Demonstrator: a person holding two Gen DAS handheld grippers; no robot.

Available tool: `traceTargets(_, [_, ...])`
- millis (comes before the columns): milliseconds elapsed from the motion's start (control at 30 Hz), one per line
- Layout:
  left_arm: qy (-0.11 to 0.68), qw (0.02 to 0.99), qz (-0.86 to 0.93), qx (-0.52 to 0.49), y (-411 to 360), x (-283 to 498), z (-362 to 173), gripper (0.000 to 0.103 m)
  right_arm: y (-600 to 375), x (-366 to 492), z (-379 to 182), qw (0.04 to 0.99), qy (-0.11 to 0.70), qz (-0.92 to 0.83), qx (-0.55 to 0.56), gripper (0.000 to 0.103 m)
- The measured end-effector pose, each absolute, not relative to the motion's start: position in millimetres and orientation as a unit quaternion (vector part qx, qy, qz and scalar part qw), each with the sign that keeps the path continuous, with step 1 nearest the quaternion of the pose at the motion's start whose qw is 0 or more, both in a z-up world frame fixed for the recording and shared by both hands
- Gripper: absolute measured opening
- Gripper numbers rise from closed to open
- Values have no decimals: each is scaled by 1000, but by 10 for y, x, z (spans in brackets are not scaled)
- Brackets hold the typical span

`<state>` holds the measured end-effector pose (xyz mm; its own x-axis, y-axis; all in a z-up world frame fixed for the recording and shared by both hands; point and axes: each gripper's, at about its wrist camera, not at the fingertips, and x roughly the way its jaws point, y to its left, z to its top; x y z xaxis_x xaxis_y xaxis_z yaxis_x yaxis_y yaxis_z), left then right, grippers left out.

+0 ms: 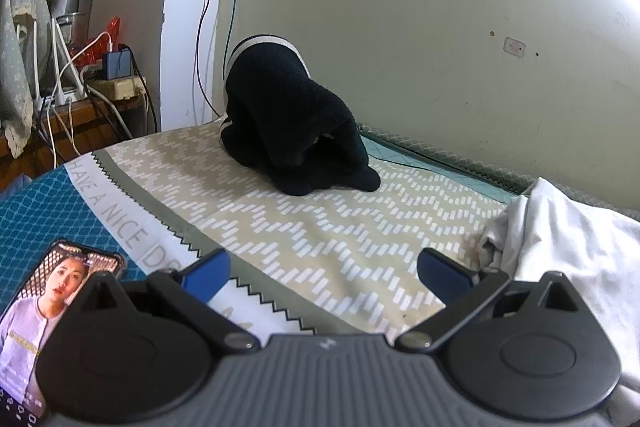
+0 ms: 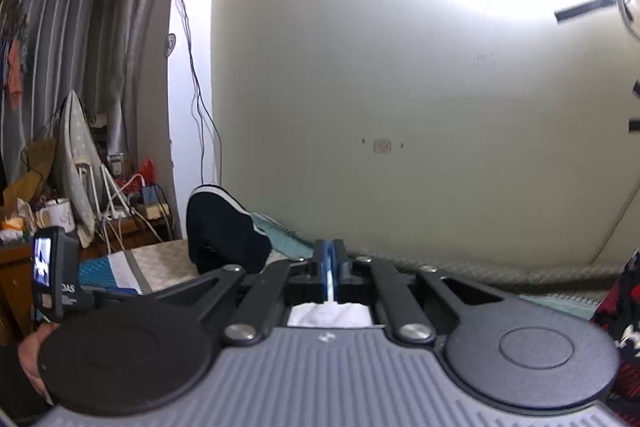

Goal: Fold small clothes

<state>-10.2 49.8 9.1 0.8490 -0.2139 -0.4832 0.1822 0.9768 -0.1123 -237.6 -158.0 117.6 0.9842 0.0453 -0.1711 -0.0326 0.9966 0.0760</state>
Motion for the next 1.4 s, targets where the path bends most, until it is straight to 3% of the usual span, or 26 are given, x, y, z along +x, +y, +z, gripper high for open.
traceTargets(67, [254, 961, -102, -28, 483, -110, 91, 103, -1570, -2418, 1168, 997, 59, 21, 34, 0])
traceTargets(100, [254, 962, -102, -26, 477, -112, 89, 103, -1581, -2427, 1159, 998, 49, 19, 37, 11])
traceTargets(133, [254, 962, -102, -25, 475, -113, 89, 103, -1599, -2427, 1157, 998, 49, 13, 42, 45])
traceTargets(167, [253, 962, -102, -24, 473, -114, 89, 103, -1621, -2422, 1158, 997, 51, -14, 50, 70])
traceTargets(200, [253, 962, -102, -23, 473, -116, 88, 103, -1645, -2441, 1156, 997, 43, -30, 57, 88])
traceTargets(500, [251, 963, -101, -15, 453, -131, 90, 103, -1692, -2442, 1099, 995, 61, -70, 43, 88])
traceTargets(700, [261, 957, -123, 1, 395, -126, 96, 103, -1907, -2031, 961, 976, 201, -20, 77, 88])
traceTargets(833, [312, 925, -213, -29, 315, -51, 122, 103, -1916, -1774, 920, 962, 263, -1, 77, 88])
traceTargets(967, [390, 862, -311, -88, 101, 146, 90, 101, -1981, -1774, 853, 956, 274, -5, 102, 88])
traceTargets(1000, [399, 853, -322, -102, 38, 181, 81, 92, -2004, -1803, 830, 954, 277, -6, 111, 88])
traceTargets(1033, [398, 851, -328, -100, -23, 186, 100, 38, -2037, -1846, 794, 953, 280, -5, 118, 88])
traceTargets(1067, [414, 841, -337, -86, -110, 210, 127, 11, -2055, -1898, 773, 952, 283, -6, 120, 88])
traceTargets(1167, [399, 835, -360, -119, 3, 162, 354, 8, -2114, -2027, 813, 954, 277, -12, 118, 88])
traceTargets(1400, [232, 881, -386, -147, 1414, -627, 1324, 8, -2169, -2274, 1111, 970, 204, 24, 129, 88])
